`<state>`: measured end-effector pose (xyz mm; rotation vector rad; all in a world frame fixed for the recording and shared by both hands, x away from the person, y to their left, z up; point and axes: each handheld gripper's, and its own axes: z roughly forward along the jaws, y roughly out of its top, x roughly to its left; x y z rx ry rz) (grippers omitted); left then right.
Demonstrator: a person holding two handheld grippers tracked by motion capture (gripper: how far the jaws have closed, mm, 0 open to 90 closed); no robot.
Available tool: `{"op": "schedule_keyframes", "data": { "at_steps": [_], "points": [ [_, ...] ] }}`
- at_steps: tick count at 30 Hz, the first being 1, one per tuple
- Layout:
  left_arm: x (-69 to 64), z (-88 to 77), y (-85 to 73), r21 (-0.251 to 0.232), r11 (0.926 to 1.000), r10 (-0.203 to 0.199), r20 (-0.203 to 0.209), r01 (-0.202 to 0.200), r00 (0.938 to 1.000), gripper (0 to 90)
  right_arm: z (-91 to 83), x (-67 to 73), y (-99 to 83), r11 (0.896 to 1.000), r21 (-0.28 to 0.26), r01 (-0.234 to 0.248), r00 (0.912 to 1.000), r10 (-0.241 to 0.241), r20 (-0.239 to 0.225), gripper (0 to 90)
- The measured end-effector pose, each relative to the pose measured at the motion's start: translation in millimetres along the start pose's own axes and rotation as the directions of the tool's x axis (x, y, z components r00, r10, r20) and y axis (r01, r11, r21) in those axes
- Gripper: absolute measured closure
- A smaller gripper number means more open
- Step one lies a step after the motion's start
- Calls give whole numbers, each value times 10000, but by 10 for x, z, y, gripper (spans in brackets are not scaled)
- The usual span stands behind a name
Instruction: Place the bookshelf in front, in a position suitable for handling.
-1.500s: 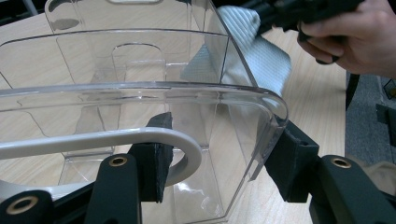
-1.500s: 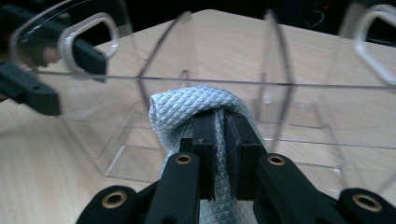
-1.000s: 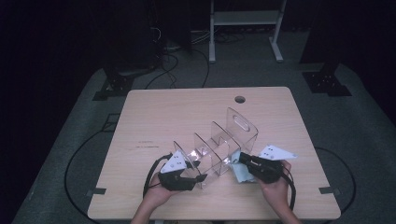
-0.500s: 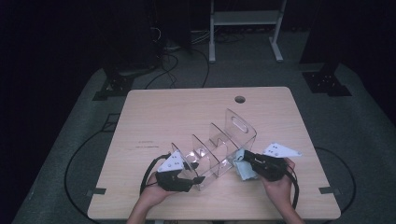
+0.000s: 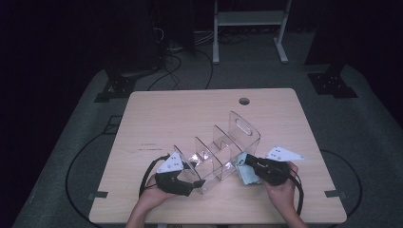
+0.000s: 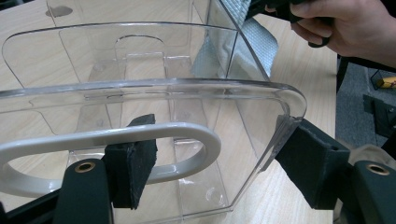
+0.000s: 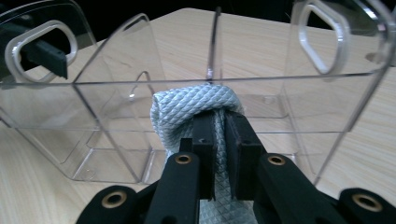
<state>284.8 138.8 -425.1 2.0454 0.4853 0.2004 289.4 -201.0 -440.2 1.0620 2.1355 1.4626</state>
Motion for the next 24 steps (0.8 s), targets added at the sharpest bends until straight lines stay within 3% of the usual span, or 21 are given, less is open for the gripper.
{"op": "schedule_keyframes", "data": {
  "at_steps": [4, 6, 11, 15, 20, 24],
  "points": [
    [11, -25, -4, -2, 10000, -4, -111, 4, 9999, 301, 39, 114, 5, 9998, 95, 193, 9988, -188, -443, 825],
    [23, -46, -6, 23, 10000, 0, -178, 0, 9998, 301, 45, 132, 14, 9996, 87, 280, 9987, -276, -433, 825],
    [42, -82, -11, 12, 10000, 73, -269, -73, 9996, 333, 20, 83, 15, 10000, 32, -8, 9992, 10, -389, 825],
    [64, -127, -22, -27, 9999, 124, -469, -126, 9988, 380, 54, 147, 15, 9996, 139, 251, 9982, -243, -551, 825],
    [97, -167, -28, -74, 10000, -59, -753, 53, 9971, 373, 24, 45, 9, 9998, 175, 99, 9998, -96, -165, 826],
    [106, -182, -32, -173, 9998, -92, -803, 78, 9967, 436, -53, -135, 12, 9995, 51, -310, 9985, 307, 451, 826]
  ]
}}
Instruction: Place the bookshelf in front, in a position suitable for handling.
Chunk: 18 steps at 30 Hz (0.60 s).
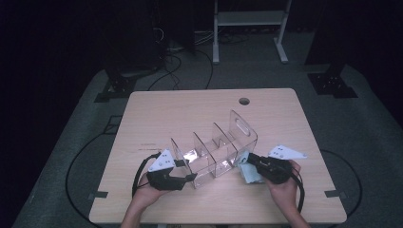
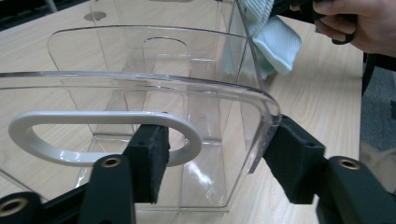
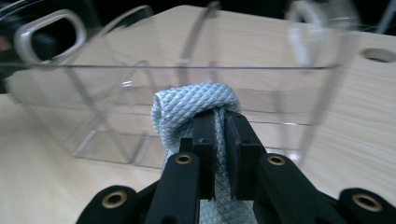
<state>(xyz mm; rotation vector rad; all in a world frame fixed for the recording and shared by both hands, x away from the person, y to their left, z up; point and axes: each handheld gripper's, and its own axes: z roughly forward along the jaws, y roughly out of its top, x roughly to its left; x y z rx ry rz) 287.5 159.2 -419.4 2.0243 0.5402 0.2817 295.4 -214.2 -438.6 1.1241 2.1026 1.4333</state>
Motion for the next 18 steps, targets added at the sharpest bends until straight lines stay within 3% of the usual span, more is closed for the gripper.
{"op": "schedule_keyframes", "data": {
  "at_steps": [3, 6, 9, 12, 15, 18],
  "points": [
    [13, -6, -2, -19, 9999, -102, -50, 102, 9999, 439, -39, -153, 8, 9995, -138, -272, 9977, 280, 618, 828],
    [14, -2, -6, -85, 9999, -148, -29, 148, 9999, 442, -33, -248, 47, 9979, -306, -564, 9940, 591, 925, 828],
    [12, 4, -9, -108, 9999, -136, -23, 135, 9999, 446, 12, -232, 73, 9976, -337, -611, 9945, 637, 829, 827],
    [7, 10, -11, -119, 9999, -103, -62, 102, 9999, 448, 106, -64, 80, 9998, -167, -141, 9998, 143, 161, 827],
    [2, 10, -9, -125, 9999, -83, -55, 82, 10000, 449, 96, -50, 94, 9998, -115, 154, 9995, -151, 294, 827],
    [-3, 13, -6, -116, 9999, -64, -33, 64, 10000, 451, 57, -157, 113, 9994, -274, -189, 9981, 205, 588, 827]
  ]
}}
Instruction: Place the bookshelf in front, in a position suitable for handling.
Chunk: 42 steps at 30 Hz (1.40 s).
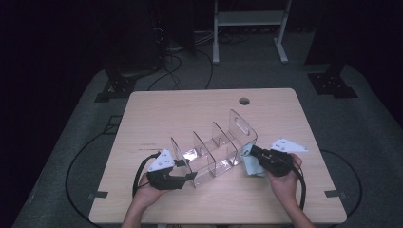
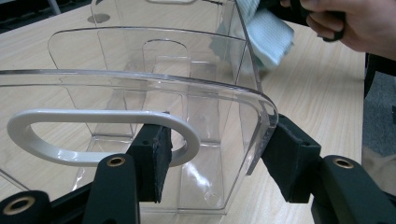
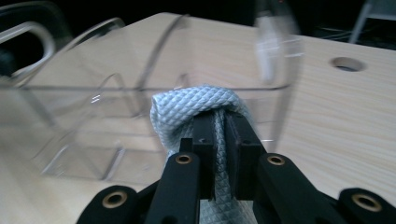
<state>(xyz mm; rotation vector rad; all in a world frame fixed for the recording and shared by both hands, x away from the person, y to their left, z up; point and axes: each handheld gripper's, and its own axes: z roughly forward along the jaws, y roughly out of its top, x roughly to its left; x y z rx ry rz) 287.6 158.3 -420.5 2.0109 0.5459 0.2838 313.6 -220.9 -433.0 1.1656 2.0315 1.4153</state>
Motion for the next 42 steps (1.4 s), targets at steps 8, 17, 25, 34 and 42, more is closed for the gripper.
{"op": "schedule_keyframes", "data": {
  "at_steps": [8, 17, 25, 34, 42],
  "points": [
    [0, 4, -1, -11, 10000, 21, 18, -21, 10000, 448, 42, 57, -2, 9998, 24, 215, 9995, -214, -231, 826],
    [56, -101, 3, 3, 9998, -185, 203, 185, 9996, 210, 44, 87, -70, 9994, 232, 268, 9993, -262, -255, 826],
    [227, -327, -52, -439, 9984, -369, -415, 350, 9985, 193, 34, 57, -74, 9997, 190, 184, 9996, -180, -209, 825],
    [450, -355, -129, -282, 9976, -662, -1403, 628, 9879, 239, 25, 6, -79, 9997, 214, 105, 9999, -103, -111, 825],
    [669, -183, -170, -275, 9946, -1036, -1643, 1004, 9810, 237, 34, 7, -81, 9995, 255, 185, 9998, -182, -118, 825]
  ]
}}
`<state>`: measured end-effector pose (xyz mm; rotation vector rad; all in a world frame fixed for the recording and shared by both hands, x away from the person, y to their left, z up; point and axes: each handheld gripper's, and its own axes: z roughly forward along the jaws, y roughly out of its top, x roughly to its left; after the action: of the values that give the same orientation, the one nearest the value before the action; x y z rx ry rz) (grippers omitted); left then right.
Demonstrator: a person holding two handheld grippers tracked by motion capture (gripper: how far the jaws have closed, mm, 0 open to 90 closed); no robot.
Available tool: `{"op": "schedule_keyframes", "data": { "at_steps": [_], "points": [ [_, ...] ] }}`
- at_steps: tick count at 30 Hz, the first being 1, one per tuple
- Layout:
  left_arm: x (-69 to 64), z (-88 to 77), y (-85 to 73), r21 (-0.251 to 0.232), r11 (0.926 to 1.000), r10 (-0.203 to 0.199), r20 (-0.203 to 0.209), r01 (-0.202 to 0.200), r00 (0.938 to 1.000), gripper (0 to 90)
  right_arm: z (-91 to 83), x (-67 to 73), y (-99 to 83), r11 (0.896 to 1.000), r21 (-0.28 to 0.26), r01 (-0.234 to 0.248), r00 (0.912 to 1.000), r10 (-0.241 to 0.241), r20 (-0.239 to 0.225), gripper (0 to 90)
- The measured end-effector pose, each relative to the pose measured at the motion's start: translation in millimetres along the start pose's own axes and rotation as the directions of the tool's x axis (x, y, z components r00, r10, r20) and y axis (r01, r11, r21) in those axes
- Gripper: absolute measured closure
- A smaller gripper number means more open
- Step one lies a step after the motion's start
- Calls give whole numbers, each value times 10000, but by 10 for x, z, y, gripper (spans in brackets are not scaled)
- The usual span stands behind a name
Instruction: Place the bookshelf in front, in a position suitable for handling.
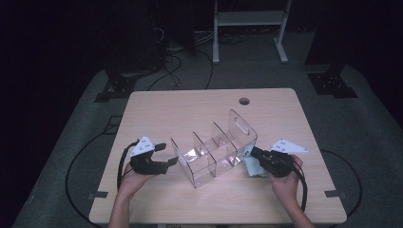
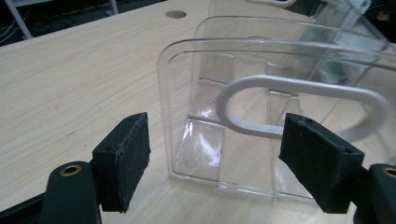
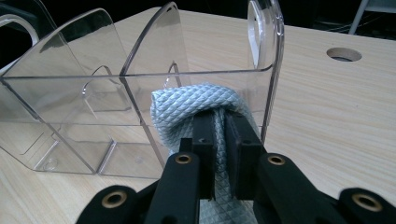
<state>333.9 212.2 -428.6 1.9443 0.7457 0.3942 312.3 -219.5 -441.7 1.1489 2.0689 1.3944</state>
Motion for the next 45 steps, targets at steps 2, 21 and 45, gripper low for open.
{"op": "schedule_keyframes", "data": {
  "at_steps": [2, 21, 45],
  "points": [
    [40, 44, 2, -172, 9997, -187, 2, 187, 9998, 237, -5, -6, 0, 10000, -7, -1, 10000, 1, -20, 825],
    [-22, 221, 133, 194, 9993, -297, -407, 305, 9987, 452, -47, 14, 2, 10000, -51, -2, 9999, 1, -142, 825],
    [-176, 103, 59, 161, 9999, -8, 174, 5, 9998, 452, -223, 138, -38, 9996, -257, 136, 9987, -148, -490, 826]
  ]
}}
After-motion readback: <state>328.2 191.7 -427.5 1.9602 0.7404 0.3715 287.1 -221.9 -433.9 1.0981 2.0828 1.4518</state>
